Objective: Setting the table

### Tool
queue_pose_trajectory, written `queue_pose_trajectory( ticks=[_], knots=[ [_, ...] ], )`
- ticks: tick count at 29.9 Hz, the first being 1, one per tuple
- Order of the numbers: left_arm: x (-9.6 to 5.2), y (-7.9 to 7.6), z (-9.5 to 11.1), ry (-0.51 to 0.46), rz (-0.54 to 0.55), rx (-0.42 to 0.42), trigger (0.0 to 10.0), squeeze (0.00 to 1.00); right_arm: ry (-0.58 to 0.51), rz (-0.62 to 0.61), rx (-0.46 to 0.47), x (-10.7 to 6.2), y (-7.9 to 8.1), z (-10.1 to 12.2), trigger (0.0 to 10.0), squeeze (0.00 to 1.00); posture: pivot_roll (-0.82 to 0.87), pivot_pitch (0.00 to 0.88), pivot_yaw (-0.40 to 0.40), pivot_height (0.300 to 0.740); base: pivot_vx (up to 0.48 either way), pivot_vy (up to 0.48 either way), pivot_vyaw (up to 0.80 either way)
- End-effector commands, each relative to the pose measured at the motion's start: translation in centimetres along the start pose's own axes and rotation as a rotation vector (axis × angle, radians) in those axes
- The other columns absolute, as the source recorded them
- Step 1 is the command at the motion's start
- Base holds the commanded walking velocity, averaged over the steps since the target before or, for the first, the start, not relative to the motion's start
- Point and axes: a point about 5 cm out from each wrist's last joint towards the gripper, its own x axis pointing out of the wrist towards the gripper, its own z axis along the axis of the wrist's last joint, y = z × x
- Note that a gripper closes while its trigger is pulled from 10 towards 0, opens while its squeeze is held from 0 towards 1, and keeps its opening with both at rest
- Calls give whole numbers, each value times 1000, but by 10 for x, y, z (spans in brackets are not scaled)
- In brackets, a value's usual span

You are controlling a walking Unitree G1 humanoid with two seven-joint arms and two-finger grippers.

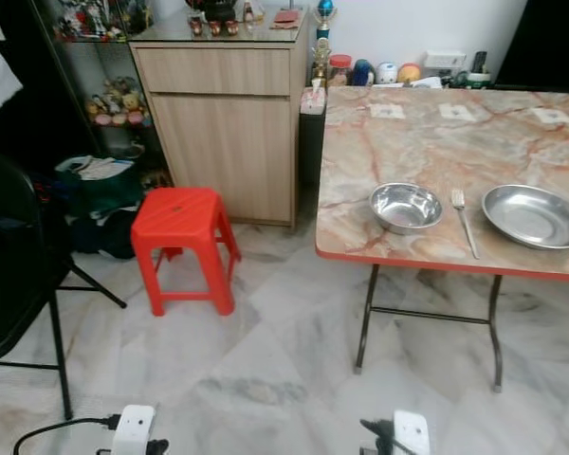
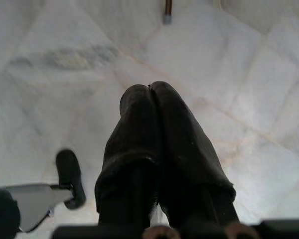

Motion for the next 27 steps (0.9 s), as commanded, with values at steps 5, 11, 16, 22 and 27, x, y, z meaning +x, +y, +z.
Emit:
queue_pose_trajectory(
  ticks=[5, 11, 16, 22, 27],
  knots=[
    [-3, 4, -12, 47, 9, -17, 10000, 1000, 36, -14, 35, -3, -3, -12, 10000, 1000, -35, 0, 7, 740, 0, 0, 0],
    [-6, 5, -21, 64, 8, -21, 10000, 1000, 57, -25, 30, -7, -7, -22, 10000, 1000, -36, 0, 7, 740, 0, 0, 0],
    [-8, 3, -29, 84, -3, -16, 10000, 1000, 74, -36, 23, -11, -15, -29, 10000, 1000, -37, 0, 3, 740, 0, 0, 0],
    [-8, 2, -29, 83, -12, -2, 10000, 1000, 78, -37, 18, -13, -17, -32, 10000, 1000, -34, 0, 3, 740, 0, 0, 0],
    [-8, 4, -28, 83, -10, 7, 10000, 1000, 73, -18, 20, -11, -11, -30, 10000, 1000, -34, 0, 6, 740, 0, 0, 0]
  ],
)
